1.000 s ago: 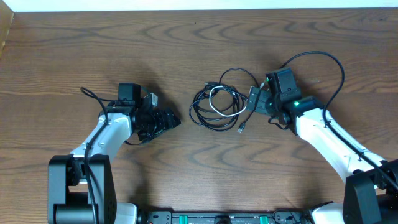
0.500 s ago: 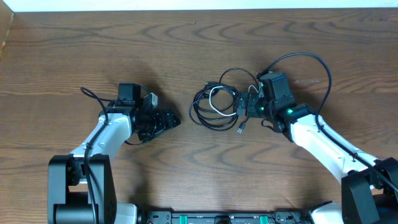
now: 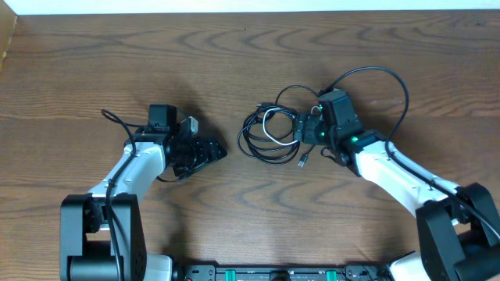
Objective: Untangle cables
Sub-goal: 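Lower the right gripper onto the white cable near the black bundle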
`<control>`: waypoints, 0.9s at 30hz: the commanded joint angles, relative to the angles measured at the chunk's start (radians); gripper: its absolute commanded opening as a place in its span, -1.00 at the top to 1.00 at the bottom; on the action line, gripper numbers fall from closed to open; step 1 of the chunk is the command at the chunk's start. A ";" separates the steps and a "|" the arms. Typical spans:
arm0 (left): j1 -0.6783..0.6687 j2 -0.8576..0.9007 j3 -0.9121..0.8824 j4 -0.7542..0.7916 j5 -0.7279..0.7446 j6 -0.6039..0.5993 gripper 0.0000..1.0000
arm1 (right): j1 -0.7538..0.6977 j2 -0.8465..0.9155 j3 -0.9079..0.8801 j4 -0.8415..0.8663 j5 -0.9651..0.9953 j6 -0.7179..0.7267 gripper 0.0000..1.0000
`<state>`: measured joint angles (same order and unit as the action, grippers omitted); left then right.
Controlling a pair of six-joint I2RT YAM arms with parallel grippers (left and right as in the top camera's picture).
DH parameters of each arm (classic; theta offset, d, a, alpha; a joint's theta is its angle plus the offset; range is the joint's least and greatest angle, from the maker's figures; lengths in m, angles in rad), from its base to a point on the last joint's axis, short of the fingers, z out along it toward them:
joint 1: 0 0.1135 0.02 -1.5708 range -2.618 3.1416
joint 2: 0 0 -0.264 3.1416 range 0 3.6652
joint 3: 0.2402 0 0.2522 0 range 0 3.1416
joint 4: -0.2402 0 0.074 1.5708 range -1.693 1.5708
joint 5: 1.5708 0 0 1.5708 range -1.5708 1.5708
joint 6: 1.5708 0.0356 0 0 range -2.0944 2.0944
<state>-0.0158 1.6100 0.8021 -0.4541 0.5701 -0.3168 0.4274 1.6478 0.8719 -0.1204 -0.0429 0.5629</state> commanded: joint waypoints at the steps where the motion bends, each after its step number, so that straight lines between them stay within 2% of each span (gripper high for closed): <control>1: 0.002 -0.012 0.004 -0.005 -0.006 0.006 -0.70 | 0.015 0.032 -0.006 0.005 0.045 0.029 -0.58; 5: 0.002 -0.012 0.004 -0.005 -0.006 0.006 -0.70 | 0.015 0.033 -0.006 0.012 0.045 0.029 -0.44; 11: 0.002 -0.012 0.004 -0.005 -0.006 0.006 -0.70 | 0.015 0.033 -0.006 0.008 0.063 0.044 -0.07; 13: 0.002 -0.012 0.004 -0.005 -0.006 0.006 -0.70 | 0.015 0.033 -0.006 0.009 0.063 0.044 0.10; 16: 0.002 -0.012 0.004 -0.005 -0.006 0.006 -0.70 | 0.015 0.033 -0.006 0.008 0.060 0.046 0.54; 21: 0.002 -0.012 0.004 -0.005 -0.006 0.006 -0.70 | 0.015 0.033 -0.006 0.008 0.060 0.047 0.73; 23: 0.002 -0.012 0.004 -0.005 -0.006 0.006 -0.70 | 0.015 0.032 -0.006 0.009 0.060 0.047 0.98; 27: 0.002 -0.012 0.004 -0.005 -0.006 0.006 -0.70 | 0.015 0.024 0.005 0.008 0.056 0.047 0.98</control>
<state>-0.0158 1.6100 0.8021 -0.4541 0.5701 -0.3168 0.4385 1.6756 0.8719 -0.1123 0.0006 0.6067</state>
